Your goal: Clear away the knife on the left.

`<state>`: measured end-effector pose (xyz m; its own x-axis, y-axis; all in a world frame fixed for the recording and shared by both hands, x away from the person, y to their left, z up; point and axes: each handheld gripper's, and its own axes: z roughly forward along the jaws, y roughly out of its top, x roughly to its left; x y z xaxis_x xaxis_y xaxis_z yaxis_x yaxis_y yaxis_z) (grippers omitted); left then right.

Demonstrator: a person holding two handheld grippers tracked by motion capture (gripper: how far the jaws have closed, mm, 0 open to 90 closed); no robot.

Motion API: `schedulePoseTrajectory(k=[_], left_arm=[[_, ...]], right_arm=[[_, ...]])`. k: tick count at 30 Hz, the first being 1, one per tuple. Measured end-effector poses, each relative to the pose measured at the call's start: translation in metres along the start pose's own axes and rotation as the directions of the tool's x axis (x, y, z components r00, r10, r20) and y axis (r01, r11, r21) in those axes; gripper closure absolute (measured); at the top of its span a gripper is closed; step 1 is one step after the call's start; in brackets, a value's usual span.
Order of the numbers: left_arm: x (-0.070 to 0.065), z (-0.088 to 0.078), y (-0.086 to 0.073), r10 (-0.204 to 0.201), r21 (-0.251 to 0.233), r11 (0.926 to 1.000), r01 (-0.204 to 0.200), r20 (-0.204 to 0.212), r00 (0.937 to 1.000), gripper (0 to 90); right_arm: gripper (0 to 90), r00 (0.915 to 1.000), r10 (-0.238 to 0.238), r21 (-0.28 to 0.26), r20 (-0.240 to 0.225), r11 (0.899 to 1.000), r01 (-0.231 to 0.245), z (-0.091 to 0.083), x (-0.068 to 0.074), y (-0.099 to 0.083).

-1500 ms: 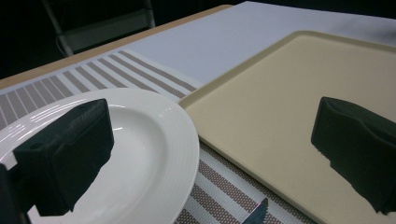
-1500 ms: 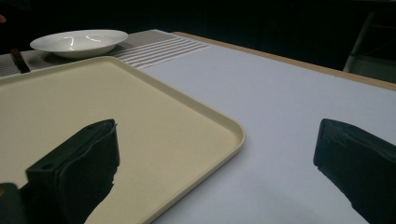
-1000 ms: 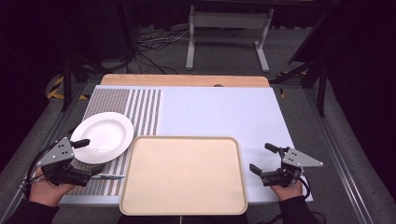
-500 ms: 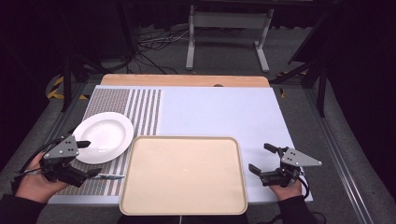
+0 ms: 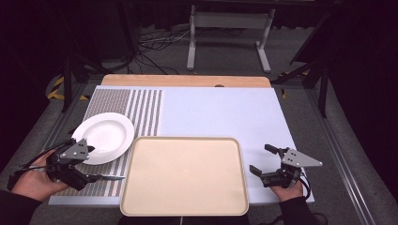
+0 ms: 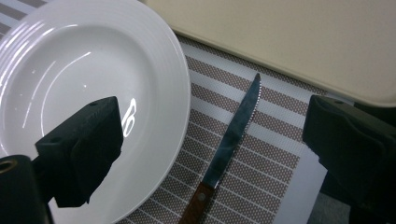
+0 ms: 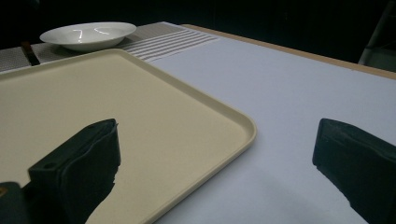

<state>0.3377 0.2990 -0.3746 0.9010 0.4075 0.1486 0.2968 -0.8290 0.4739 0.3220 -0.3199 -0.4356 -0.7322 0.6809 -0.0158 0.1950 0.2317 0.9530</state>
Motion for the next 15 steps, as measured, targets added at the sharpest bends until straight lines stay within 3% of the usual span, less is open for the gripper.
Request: schedulePoseTrajectory(k=[8,15], left_arm=[[-0.0024,0.0032,0.0040,0.041,0.104,0.9936,-0.043,0.024,0.9989,6.8],[-0.0029,0.0064,0.0026,0.063,0.151,0.9860,-0.071,0.056,0.9964,6.9]], right_arm=[[1.5,1.0000,-0.004,0.000,-0.007,1.000,0.004,0.0004,0.0003,-0.0001],[1.5,0.9999,-0.008,0.003,-0.012,1.000,0.008,0.0008,0.0003,0.0000]])
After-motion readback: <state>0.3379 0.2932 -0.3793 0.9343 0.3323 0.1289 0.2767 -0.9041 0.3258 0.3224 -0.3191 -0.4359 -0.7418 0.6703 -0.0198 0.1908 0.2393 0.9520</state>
